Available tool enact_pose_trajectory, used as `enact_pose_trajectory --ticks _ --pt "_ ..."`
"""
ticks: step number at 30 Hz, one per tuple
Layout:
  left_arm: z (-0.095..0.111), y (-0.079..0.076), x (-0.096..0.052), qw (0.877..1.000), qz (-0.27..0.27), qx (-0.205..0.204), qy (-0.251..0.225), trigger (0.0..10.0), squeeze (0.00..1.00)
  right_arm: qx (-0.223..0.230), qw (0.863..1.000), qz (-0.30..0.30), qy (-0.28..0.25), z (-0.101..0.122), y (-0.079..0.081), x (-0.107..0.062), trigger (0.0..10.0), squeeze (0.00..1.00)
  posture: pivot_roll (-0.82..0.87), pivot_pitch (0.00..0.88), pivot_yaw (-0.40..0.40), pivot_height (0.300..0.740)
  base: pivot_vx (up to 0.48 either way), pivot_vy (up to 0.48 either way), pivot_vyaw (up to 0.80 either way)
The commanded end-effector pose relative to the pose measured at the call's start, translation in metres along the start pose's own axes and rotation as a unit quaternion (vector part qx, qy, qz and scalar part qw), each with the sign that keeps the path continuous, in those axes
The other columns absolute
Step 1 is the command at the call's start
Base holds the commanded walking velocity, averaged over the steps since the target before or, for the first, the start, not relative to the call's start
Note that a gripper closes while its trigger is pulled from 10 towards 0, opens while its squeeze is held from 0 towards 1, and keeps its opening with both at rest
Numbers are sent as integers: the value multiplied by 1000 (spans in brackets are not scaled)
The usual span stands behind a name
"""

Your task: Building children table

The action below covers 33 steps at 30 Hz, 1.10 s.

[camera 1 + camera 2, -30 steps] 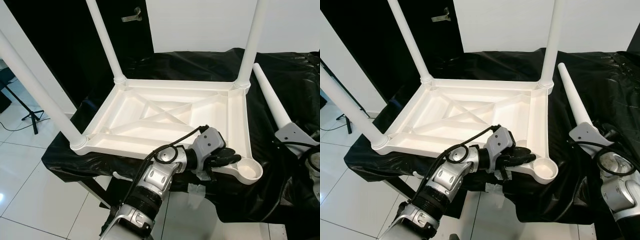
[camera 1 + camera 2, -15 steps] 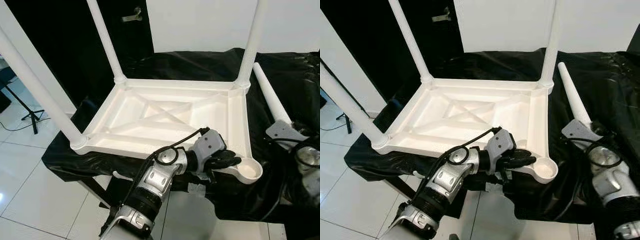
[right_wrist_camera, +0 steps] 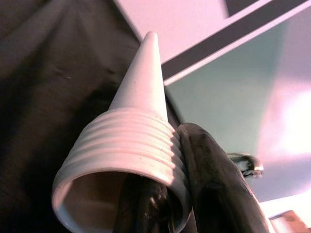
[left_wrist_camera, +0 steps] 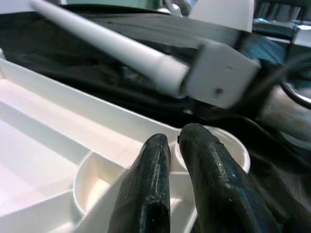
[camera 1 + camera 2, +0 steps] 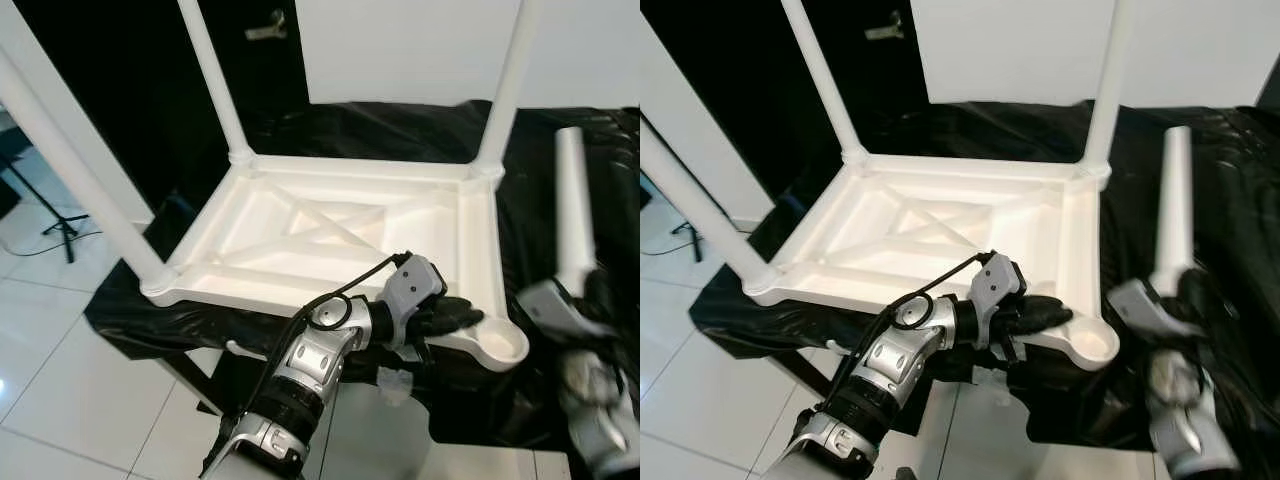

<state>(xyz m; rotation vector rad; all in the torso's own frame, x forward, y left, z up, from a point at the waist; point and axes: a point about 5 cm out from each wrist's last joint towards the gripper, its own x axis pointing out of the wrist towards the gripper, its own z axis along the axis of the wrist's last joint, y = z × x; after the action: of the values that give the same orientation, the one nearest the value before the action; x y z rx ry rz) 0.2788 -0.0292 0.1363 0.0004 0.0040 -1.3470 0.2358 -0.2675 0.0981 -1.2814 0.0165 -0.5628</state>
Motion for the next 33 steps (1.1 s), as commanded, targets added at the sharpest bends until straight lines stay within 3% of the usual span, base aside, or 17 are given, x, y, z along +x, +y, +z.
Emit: enact_pose_trajectory --ticks 1,2,3,5,7,8,9,12,15,17,18,23,26,27,29,30,33 --pt "0 1 5 999 19 -26 -13 10000 0 -3 999 -44 -14 3 -9 0 0 0 -31 0 89 740 0 0 0" --pt "0 1 5 999 19 -26 -13 10000 0 -3 999 -44 -14 3 -9 0 0 0 -31 0 89 740 0 0 0" --pt "1 3 5 998 25 -48 -25 10000 0 -18 996 -82 -34 7 -20 0 0 0 -37 0 93 740 0 0 0" --pt "1 3 5 998 25 -48 -25 10000 0 -18 996 -82 -34 7 -20 0 0 0 -37 0 93 740 0 0 0" --pt "3 7 7 993 37 -102 -48 10000 0 -53 981 -155 -106 25 -45 -1 0 0 -41 0 98 740 0 0 0" --pt "3 7 7 993 37 -102 -48 10000 0 -53 981 -155 -106 25 -45 -1 0 0 -41 0 98 740 0 0 0" --pt "4 9 8 990 37 -127 -55 10000 0 -70 968 -181 -162 39 -57 -4 0 0 -43 0 97 740 0 0 0" --pt "4 9 8 988 36 -140 -59 10000 0 -79 958 -193 -196 48 -63 -7 0 0 -43 0 97 740 0 0 0" --pt "14 12 8 975 -5 -201 -98 10000 0 -107 926 -183 -312 64 -59 -20 0 0 -41 0 95 740 0 0 0" --pt "17 12 7 971 -14 -212 -109 10000 0 -109 923 -182 -322 65 -58 -22 0 0 -41 0 95 740 0 0 0" --pt "22 11 7 966 -29 -222 -126 10000 1000 -111 920 -180 -329 65 -56 -22 0 0 -38 0 92 740 0 0 0" --pt "35 13 4 953 -54 -246 -168 10000 1000 -113 916 -176 -342 65 -54 -22 0 0 -34 0 91 740 0 0 0" --pt "48 24 1 942 -41 -261 -209 10000 1000 -117 909 -167 -363 67 -51 -26 0 0 -29 0 89 740 0 0 0" --pt "52 30 0 938 -25 -266 -219 10000 188 -119 904 -163 -377 69 -50 -31 0 0 -28 0 89 740 0 0 0" --pt "54 35 -1 937 -14 -270 -222 10000 188 -120 899 -160 -389 71 -49 -35 0 0 -28 0 89 740 0 0 0" --pt "53 37 -1 939 -9 -268 -217 10000 0 -121 895 -164 -396 72 -52 -39 0 0 -27 0 86 740 0 0 0" --pt "52 37 -1 940 -8 -268 -213 10000 0 -122 893 -167 -400 73 -54 -42 0 0 -26 0 89 740 0 0 0"
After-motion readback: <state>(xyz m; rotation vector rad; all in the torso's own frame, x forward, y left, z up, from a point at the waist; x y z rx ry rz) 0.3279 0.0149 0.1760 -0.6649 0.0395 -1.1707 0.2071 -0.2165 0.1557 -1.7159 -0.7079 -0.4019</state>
